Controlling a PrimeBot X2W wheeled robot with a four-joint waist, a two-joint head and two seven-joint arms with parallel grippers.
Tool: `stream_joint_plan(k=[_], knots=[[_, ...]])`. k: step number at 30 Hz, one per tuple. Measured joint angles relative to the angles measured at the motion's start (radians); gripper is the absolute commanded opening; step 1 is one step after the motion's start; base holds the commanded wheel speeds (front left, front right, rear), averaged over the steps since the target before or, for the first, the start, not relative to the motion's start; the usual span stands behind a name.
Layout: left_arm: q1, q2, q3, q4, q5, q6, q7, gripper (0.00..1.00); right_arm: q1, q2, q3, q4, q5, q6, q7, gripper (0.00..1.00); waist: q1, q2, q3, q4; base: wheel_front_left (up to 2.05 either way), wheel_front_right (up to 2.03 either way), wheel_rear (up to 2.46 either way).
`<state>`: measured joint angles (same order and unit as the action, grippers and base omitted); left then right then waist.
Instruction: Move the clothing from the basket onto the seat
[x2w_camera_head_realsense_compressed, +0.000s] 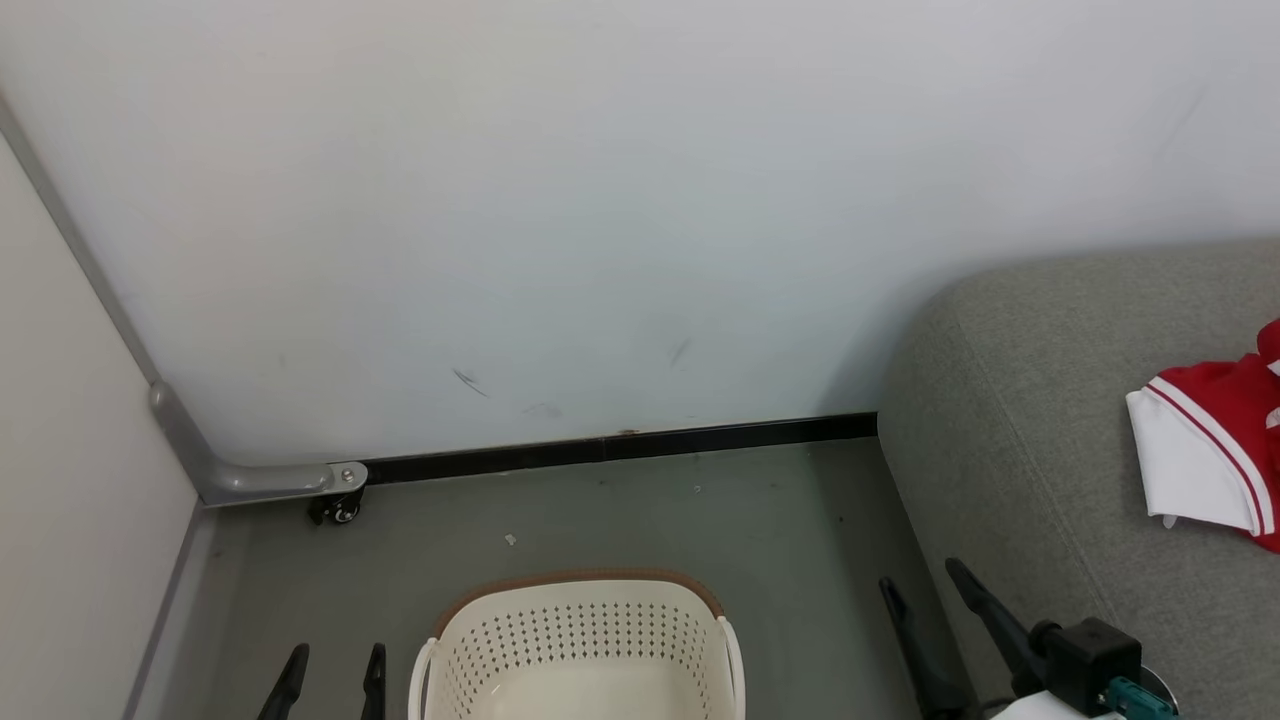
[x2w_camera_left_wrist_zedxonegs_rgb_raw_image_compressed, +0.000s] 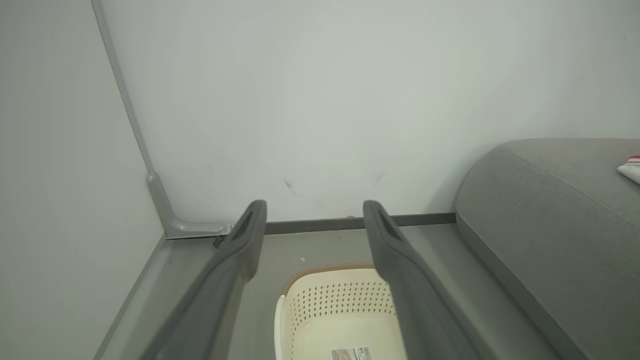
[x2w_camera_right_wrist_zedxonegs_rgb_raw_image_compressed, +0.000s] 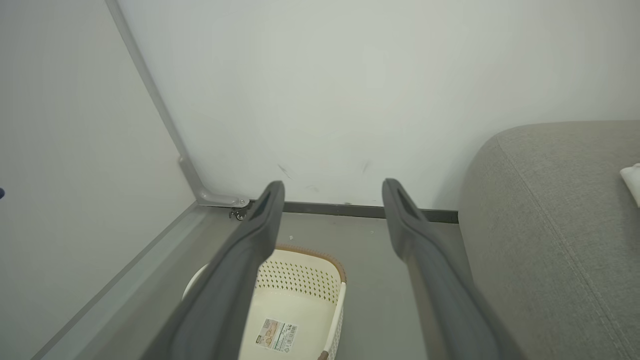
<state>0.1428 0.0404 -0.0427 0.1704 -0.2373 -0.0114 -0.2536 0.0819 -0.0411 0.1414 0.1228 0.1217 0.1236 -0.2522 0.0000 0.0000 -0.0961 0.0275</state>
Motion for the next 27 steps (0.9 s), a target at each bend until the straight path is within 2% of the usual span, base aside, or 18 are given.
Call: stream_joint_plan(k=[10, 14, 21, 27], knots=[[0.010, 0.000, -0.014, 0.010, -0.069, -0.012, 0.000, 1.00, 0.001, 0.000, -0.001, -0.011, 0.000, 0.000, 0.000, 1.00, 0.0000, 0.0000, -0.001, 0.001, 0.00, 0.00, 0.00], [0.010, 0.000, -0.019, 0.008, -0.090, -0.037, 0.000, 1.00, 0.002, 0.000, -0.001, -0.012, 0.000, 0.000, 0.000, 1.00, -0.0001, 0.0000, 0.001, 0.002, 0.00, 0.00, 0.00], [0.010, 0.000, -0.018, 0.009, -0.112, -0.053, 0.000, 1.00, 0.002, 0.000, -0.001, -0.016, 0.000, 0.000, 0.000, 1.00, 0.0000, 0.0000, 0.006, 0.003, 0.00, 0.00, 0.00], [0.014, 0.000, -0.012, 0.022, -0.134, -0.054, 0.000, 1.00, 0.002, 0.000, -0.001, -0.016, 0.002, 0.000, 0.000, 1.00, 0.0000, 0.0000, 0.010, 0.003, 0.00, 0.00, 0.00]])
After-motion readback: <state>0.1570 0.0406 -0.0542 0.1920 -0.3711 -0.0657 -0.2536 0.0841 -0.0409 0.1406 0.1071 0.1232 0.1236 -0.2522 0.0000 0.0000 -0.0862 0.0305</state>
